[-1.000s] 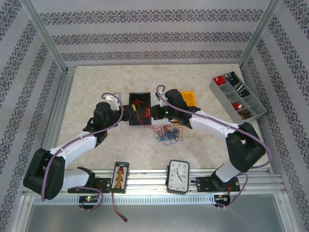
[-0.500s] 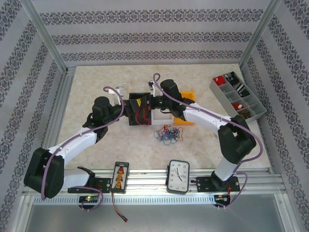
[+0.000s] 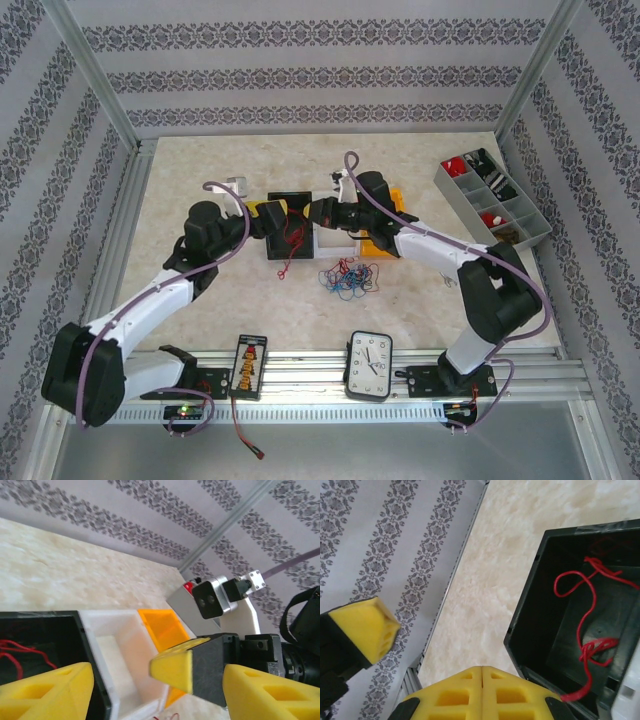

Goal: Untangle the cables

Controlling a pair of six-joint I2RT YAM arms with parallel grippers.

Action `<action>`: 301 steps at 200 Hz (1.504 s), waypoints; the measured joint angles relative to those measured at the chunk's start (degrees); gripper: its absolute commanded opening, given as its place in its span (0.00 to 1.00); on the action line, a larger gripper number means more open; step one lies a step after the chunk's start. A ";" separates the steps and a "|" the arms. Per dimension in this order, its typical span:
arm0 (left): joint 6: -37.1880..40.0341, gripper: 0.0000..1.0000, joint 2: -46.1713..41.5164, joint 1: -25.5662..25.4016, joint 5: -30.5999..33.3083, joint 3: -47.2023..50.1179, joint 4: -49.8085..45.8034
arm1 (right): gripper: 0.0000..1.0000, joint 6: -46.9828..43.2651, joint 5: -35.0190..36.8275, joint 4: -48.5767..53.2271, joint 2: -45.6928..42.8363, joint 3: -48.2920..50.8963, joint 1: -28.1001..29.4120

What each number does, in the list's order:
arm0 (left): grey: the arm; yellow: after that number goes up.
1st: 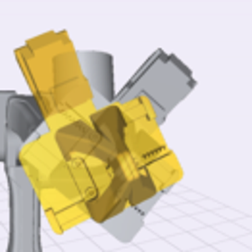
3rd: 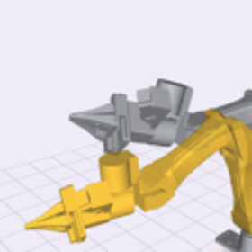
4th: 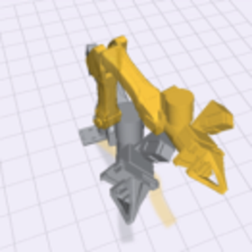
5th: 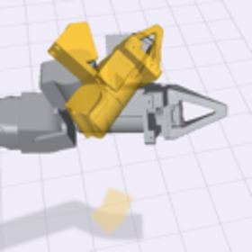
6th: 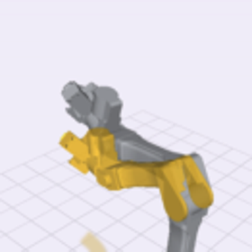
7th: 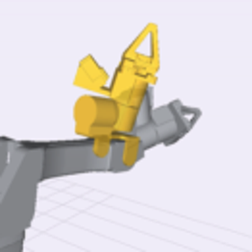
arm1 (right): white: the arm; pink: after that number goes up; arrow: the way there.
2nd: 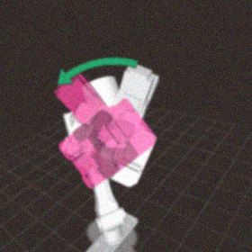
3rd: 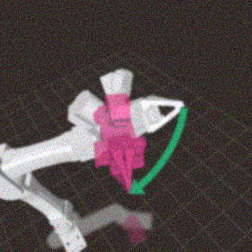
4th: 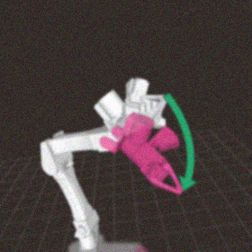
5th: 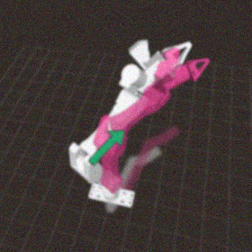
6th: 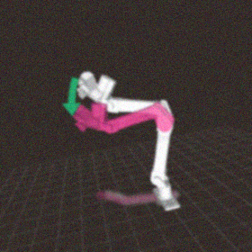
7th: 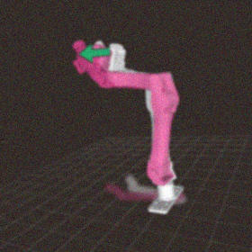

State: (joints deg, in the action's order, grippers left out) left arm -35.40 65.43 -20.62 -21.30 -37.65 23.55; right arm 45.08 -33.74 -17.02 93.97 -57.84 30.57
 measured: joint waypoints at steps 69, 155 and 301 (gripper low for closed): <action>7.45 0.65 -2.47 -0.33 6.14 0.04 -19.39 | 0.03 -4.76 3.30 6.45 -3.76 2.43 0.44; 19.85 0.63 15.98 -17.05 11.82 -1.53 -33.00 | 0.11 -5.90 7.30 10.05 -8.48 8.66 -1.68; 20.11 0.31 27.58 -20.26 23.15 -9.49 -41.29 | 0.14 -6.03 8.09 10.43 -10.97 10.34 -2.73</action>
State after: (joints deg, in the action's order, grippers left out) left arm -15.29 93.01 -40.88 1.85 -47.13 -17.74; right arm 39.05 -25.65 -6.59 83.00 -47.51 27.83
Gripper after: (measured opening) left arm 0.393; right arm 0.136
